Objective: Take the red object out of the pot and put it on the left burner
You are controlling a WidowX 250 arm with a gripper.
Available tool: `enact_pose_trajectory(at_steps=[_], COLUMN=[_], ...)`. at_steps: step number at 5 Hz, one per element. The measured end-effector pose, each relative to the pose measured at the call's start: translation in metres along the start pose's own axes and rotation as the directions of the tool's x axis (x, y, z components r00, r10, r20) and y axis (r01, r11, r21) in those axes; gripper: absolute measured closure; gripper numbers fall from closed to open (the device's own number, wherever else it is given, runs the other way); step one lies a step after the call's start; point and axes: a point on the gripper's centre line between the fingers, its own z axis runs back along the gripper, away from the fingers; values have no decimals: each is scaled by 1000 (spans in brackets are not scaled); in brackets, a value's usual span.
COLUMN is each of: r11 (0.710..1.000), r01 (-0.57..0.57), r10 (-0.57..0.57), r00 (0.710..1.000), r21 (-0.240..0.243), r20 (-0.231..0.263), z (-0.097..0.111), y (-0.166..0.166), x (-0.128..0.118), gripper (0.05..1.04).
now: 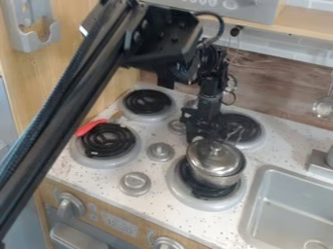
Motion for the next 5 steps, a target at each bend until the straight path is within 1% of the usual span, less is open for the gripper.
enact_pose_trajectory(at_steps=[1,2,3,4,5], r11=[1000,998,990,950,925], r01=[-6,-56,-140,-311,-380], r10=[6,54,139,311,380], r00=[999,994,988,949,923], r21=[16,23,6,-7,-6], r20=[46,95,71,45,66], z=[22,46,45,37,40], y=[3,17,41,101,122], x=[-5,-16,-38,-73,-89], gripper=[524,536,536,536,536])
